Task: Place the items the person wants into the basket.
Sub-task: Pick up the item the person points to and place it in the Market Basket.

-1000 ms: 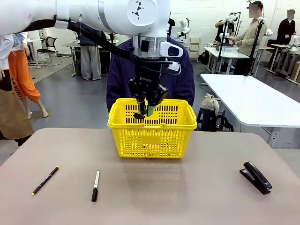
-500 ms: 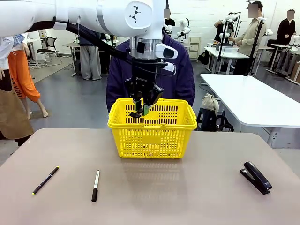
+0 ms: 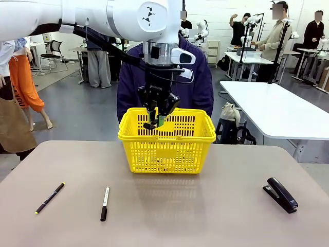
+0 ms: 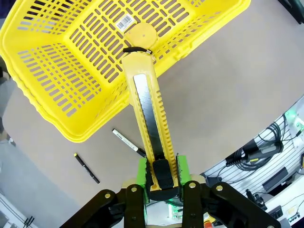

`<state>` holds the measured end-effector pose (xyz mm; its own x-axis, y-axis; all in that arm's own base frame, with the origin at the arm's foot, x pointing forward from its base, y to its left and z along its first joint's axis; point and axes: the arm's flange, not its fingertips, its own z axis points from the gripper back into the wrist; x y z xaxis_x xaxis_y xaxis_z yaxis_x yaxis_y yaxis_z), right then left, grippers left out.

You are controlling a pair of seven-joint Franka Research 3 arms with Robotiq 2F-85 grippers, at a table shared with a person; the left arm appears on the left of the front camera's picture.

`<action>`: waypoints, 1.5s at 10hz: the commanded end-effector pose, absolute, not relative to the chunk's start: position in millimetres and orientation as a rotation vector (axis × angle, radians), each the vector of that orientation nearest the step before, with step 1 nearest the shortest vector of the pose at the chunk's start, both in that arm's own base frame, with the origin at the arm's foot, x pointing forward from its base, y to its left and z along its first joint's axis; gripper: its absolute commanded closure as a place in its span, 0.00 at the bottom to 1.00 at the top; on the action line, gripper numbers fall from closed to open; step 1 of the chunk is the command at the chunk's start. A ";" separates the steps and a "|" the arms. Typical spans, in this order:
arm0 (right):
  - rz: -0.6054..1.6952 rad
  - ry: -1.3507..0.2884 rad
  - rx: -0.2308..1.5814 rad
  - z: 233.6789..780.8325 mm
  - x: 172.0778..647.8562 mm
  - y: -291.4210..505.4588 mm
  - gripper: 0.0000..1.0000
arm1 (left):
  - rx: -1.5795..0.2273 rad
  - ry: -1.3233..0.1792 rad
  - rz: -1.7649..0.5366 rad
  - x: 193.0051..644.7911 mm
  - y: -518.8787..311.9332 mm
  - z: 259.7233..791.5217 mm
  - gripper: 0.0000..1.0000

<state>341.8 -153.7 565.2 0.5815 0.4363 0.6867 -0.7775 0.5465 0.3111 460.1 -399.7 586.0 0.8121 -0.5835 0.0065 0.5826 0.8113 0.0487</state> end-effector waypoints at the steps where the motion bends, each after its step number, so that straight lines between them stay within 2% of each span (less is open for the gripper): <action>1: 0.768 -0.594 0.663 565.9 343.1 -153.4 0.00 | 0.033 -0.086 -0.693 493.5 -387.4 583.1 0.71; 3: 0.768 -0.594 0.663 565.9 343.1 -153.4 0.00 | 0.023 -0.124 -0.805 526.5 -380.3 575.1 0.71; 7: 0.768 -0.594 0.663 565.9 343.1 -153.4 0.00 | 0.152 -0.056 -0.935 582.2 -375.6 539.9 0.71; 10: 0.768 -0.594 0.663 565.9 343.1 -153.4 0.00 | 0.130 -0.067 -0.982 587.3 -384.7 517.7 0.71; 15: 0.768 -0.594 0.663 565.9 343.1 -153.4 0.00 | 0.096 -0.134 -0.931 591.0 -391.6 473.7 0.71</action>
